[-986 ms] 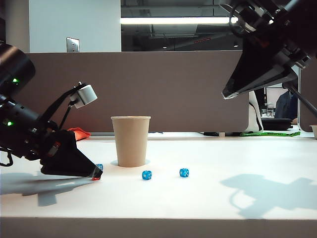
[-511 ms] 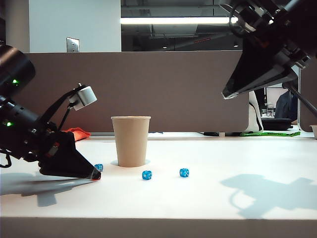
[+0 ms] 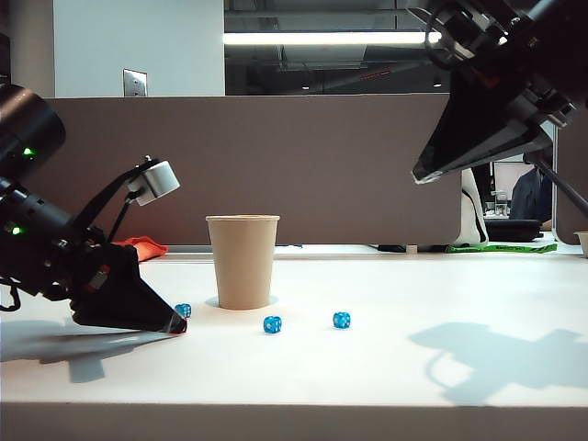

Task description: Pick up the dice with a different color and drop it into the paper cup.

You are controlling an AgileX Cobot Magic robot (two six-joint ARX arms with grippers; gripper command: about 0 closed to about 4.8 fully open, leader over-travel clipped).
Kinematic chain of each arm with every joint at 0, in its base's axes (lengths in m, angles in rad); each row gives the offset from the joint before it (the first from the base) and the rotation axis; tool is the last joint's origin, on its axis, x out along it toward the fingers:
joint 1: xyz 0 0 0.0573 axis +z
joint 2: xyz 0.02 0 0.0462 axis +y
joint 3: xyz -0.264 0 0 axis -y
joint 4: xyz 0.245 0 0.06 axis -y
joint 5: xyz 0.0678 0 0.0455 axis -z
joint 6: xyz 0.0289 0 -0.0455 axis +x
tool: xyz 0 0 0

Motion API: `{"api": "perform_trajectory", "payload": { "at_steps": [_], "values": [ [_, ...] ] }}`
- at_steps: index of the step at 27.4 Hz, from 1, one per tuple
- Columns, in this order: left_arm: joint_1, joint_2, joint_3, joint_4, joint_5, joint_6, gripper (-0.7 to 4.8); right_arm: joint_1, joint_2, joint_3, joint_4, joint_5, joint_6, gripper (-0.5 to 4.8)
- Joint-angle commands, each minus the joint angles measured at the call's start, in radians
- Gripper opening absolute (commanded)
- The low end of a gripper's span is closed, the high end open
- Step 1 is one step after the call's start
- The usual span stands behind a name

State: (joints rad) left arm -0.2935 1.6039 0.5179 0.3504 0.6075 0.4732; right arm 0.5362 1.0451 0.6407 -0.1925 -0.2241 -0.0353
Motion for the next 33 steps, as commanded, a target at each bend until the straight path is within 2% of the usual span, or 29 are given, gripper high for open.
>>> {"api": "perform_trajectory", "payload": {
  "at_steps": [1, 6, 9, 20, 30, 33],
  "values": [
    [0.000, -0.002, 0.005, 0.006, -0.002, -0.003, 1.30, 0.000, -0.003, 0.002, 0.009, 0.000, -0.003, -0.01],
    [0.000, -0.002, 0.005, 0.006, -0.002, -0.003, 1.06, 0.000, -0.003, 0.002, 0.009, 0.000, -0.003, -0.01],
    [0.000, -0.002, 0.005, 0.006, -0.002, -0.003, 0.54, 0.000, -0.003, 0.002, 0.009, 0.000, -0.003, -0.01],
    [0.000, -0.002, 0.005, 0.008, 0.000, -0.005, 0.52, 0.000, -0.003, 0.002, 0.009, 0.001, -0.003, -0.01],
    [0.000, -0.003, 0.005, 0.164, 0.053, -0.162, 0.52, 0.000, -0.003, 0.002, 0.009, 0.001, -0.003, -0.01],
    [0.000, -0.006, 0.005, 0.197, 0.084, -0.179, 0.53, 0.000, -0.003, 0.002, 0.010, 0.001, -0.003, -0.01]
  ]
}}
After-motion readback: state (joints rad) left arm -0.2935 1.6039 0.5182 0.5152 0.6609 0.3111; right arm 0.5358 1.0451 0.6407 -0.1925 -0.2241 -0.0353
